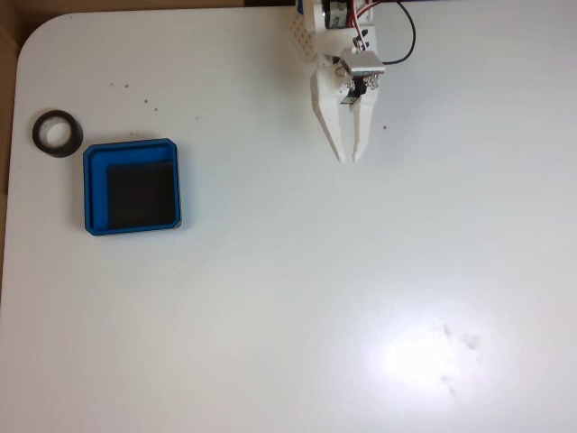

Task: Pick the black tape roll and drop it in the blue box

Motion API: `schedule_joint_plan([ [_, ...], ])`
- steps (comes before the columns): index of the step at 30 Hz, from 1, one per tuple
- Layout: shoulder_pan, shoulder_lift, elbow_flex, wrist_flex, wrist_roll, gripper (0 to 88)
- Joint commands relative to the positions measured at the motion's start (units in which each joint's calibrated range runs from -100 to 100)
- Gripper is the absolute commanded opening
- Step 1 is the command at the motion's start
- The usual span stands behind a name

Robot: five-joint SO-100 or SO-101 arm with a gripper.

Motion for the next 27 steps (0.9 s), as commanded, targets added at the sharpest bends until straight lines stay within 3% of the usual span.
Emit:
schedule_joint_plan([
  [1,0.0,-0.4,0.7,0.0,0.3,1.0],
  [22,0.5,-0.4,0.7,0.0,0.0,1.0],
  [27,4.8,-0.4,0.7,0.0,0.0,1.0],
])
